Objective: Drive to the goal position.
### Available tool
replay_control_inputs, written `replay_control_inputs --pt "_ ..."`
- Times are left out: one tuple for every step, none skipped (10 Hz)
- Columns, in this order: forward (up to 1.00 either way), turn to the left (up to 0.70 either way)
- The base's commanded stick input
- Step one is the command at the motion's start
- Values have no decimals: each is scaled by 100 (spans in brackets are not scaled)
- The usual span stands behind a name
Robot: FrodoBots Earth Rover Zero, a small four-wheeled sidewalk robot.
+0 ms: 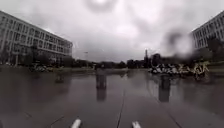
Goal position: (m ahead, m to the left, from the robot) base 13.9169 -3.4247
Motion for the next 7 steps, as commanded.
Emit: replay_control_inputs --pt "70 0" --pt "70 0" --pt "70 0" --pt "70 -12" --pt "70 -28" --pt "70 -35" --pt "70 -35"
